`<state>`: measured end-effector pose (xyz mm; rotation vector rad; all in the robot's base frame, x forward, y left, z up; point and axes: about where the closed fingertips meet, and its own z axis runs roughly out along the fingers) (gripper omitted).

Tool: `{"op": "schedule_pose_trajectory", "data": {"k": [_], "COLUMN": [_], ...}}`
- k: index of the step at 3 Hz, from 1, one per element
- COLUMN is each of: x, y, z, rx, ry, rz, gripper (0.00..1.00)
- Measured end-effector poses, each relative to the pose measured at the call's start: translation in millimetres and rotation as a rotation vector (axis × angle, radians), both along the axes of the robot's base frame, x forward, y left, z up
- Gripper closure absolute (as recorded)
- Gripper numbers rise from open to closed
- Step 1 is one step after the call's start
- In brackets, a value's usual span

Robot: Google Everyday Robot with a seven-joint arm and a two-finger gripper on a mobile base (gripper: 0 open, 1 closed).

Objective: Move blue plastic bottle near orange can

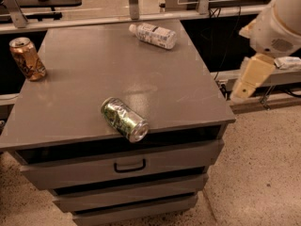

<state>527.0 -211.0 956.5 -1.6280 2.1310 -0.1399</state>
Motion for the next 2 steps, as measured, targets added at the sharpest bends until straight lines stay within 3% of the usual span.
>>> {"op": "schedule_pose_trajectory", "data": {"k": [2], "x": [144.9], "y": [37.3], "z": [-23.3], "rx": [0.207], "ry": [-0.121], "rz": [0.003], "gripper": [0.0]}}
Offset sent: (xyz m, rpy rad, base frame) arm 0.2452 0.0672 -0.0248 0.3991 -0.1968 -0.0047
